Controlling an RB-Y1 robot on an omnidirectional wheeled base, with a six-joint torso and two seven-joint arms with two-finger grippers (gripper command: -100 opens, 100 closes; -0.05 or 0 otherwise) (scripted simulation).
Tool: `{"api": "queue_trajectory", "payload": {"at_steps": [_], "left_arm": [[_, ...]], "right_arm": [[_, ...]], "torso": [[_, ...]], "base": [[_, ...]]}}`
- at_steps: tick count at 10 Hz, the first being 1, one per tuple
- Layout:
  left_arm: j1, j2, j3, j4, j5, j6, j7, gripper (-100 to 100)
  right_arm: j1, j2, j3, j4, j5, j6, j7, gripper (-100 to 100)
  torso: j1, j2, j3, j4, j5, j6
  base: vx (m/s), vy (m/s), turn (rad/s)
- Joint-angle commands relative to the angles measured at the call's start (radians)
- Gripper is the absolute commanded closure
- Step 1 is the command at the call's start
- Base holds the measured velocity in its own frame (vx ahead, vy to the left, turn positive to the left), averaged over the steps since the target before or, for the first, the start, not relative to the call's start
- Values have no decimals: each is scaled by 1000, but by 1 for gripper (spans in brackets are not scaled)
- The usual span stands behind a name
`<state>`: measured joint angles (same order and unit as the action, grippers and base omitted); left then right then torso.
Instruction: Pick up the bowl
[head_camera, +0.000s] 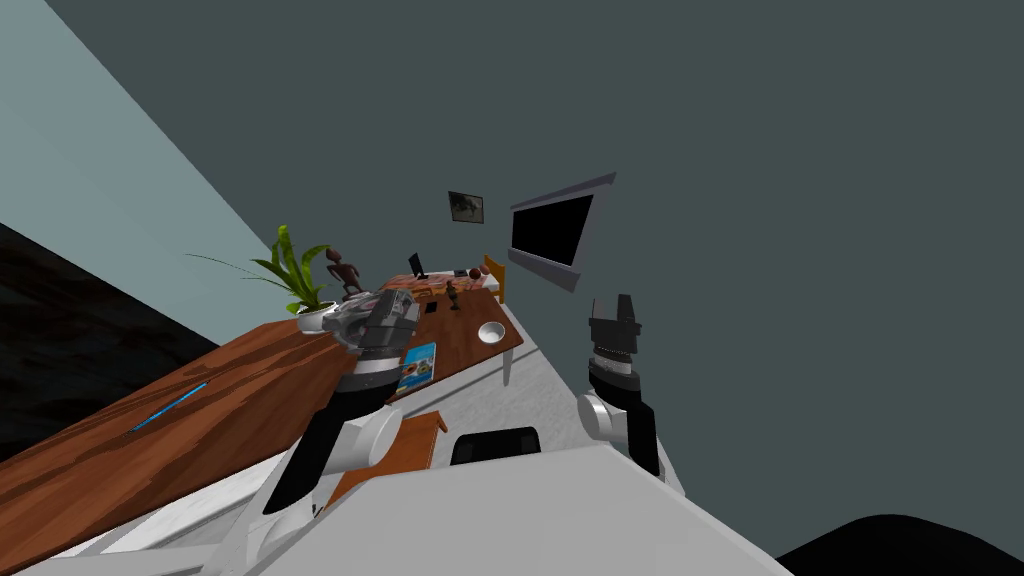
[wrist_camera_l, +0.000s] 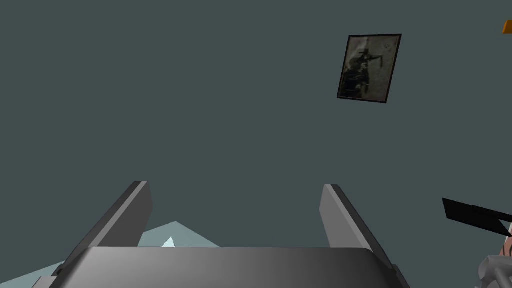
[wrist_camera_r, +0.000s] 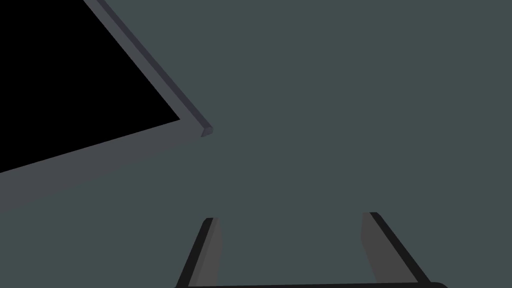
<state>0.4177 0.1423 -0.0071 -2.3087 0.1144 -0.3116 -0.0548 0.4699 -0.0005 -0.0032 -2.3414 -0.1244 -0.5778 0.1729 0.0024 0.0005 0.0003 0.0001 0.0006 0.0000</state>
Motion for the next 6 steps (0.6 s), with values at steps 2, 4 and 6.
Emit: {"api": "queue_trajectory", "payload": {"at_steps": [2, 4, 6], "left_arm": [[-34, 16, 6, 42, 1, 88, 24, -100], [-45, 19, 8, 56, 1, 150, 34, -100], [-56, 22, 9, 69, 0, 196, 43, -100]], "right_arm": [[0, 0, 0, 0, 0, 0, 0, 0], [0, 0, 0, 0, 0, 0, 0, 0], [0, 0, 0, 0, 0, 0, 0, 0]], "torso": [[1, 0, 0, 0, 0, 0], [1, 0, 0, 0, 0, 0], [1, 0, 0, 0, 0, 0]], "base": [[-13, 54, -56], [-13, 39, -27], [-11, 41, -45]]}}
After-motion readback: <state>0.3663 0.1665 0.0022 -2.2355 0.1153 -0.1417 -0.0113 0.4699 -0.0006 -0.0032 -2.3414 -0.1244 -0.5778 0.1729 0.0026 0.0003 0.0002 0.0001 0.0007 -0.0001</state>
